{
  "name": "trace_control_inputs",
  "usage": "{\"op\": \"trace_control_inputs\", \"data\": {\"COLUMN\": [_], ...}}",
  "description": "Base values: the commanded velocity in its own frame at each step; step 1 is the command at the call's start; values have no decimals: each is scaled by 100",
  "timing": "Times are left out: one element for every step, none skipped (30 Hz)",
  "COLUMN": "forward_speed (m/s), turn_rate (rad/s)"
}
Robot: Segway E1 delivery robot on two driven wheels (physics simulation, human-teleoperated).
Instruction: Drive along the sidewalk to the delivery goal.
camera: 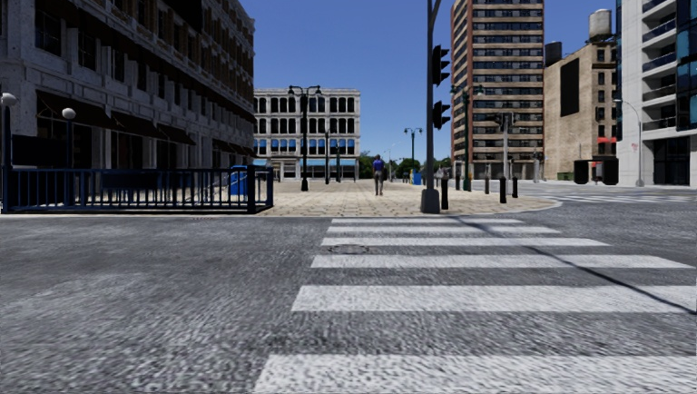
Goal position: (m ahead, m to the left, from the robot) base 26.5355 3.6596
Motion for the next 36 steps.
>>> {"op": "trace_control_inputs", "data": {"forward_speed": [200, 200, 200, 200, 200, 200, 200, 200, 200, 200, 200, 200, 200, 200, 200, 200, 200, 200, 200, 200, 200, 200, 200, 200, 200, 200, 200, 200, 200, 200, 200, 200, 200, 200, 200, 200], "turn_rate": [0, 0, 0, 0, 0, 0, 0, 0, 0, 0, 0, 0, 0, 0, 0, 0, 0, 0, 0, 0, 0, 0, -2, -2, -17, -24, -25, -25, -25, -24, -3, 0, 0, 0, 0, 0]}}
